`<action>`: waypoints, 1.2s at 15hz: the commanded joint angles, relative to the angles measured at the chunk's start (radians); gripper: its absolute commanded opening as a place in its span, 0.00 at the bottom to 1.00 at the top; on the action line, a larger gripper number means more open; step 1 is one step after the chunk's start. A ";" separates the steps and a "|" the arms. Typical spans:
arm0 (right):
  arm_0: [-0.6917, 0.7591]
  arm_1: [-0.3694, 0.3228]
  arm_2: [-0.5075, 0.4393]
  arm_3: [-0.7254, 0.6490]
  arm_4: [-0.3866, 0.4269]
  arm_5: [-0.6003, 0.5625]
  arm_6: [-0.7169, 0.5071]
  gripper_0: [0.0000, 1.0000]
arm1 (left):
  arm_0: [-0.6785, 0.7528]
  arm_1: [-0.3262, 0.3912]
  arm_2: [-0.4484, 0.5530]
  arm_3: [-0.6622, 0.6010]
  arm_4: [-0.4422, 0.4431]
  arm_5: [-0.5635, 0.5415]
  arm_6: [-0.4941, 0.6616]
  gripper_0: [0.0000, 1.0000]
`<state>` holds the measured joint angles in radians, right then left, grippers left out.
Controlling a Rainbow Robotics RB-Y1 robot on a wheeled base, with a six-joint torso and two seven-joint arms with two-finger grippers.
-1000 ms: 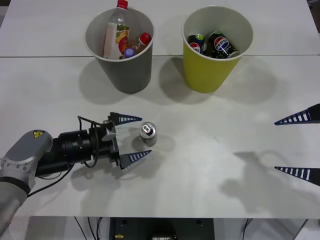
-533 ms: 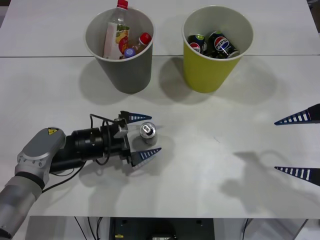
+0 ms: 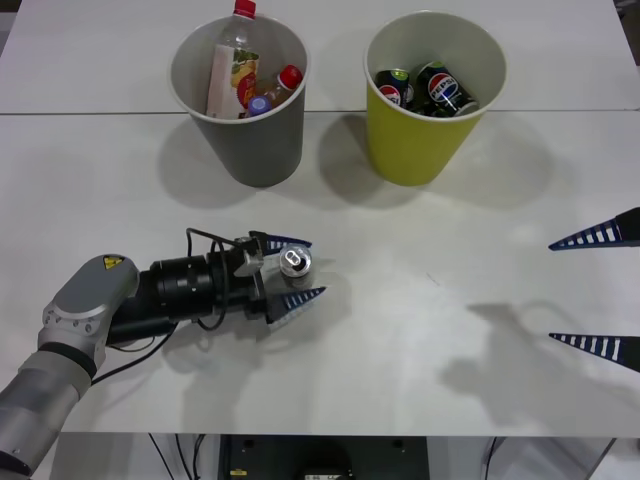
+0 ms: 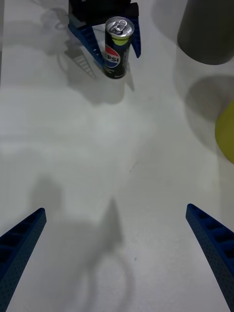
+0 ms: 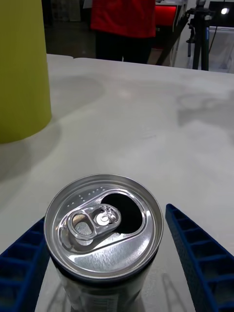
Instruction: Put the can into the green bin and the plastic bottle into the gray bin
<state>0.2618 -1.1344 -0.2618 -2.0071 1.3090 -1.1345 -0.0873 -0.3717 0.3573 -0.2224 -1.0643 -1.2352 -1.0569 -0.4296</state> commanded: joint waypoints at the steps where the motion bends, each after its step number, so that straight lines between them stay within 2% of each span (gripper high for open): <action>1: 0.000 0.000 0.000 0.000 0.000 0.000 0.000 1.00 | 0.000 0.000 0.000 0.001 -0.001 0.000 0.000 0.00; 6: 0.000 0.000 0.000 0.000 0.000 0.000 0.000 1.00 | 0.000 0.005 0.000 0.001 -0.004 0.000 0.000 0.00; 9: 0.000 0.000 0.000 0.000 0.000 0.000 0.000 1.00 | -0.004 0.035 0.000 -0.016 -0.006 0.000 0.014 0.00; 10: 0.000 0.000 0.000 0.000 0.000 0.000 0.000 1.00 | -0.003 0.055 -0.002 -0.040 -0.013 0.000 0.055 0.00; 13: 0.000 0.000 0.000 0.000 0.000 0.000 0.000 1.00 | 0.000 0.120 0.000 -0.174 -0.121 0.000 0.255 0.00; 15: 0.000 0.000 0.000 0.000 0.000 0.000 0.000 1.00 | 0.005 0.160 -0.002 -0.244 -0.161 -0.003 0.367 0.00; 18: 0.000 0.000 0.000 0.000 0.000 0.000 0.000 1.00 | 0.005 0.209 -0.002 -0.394 -0.293 -0.009 0.562 0.01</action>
<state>0.2618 -1.1345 -0.2618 -2.0072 1.3090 -1.1345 -0.0873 -0.3667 0.5567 -0.2240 -1.4212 -1.4958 -1.0643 0.0852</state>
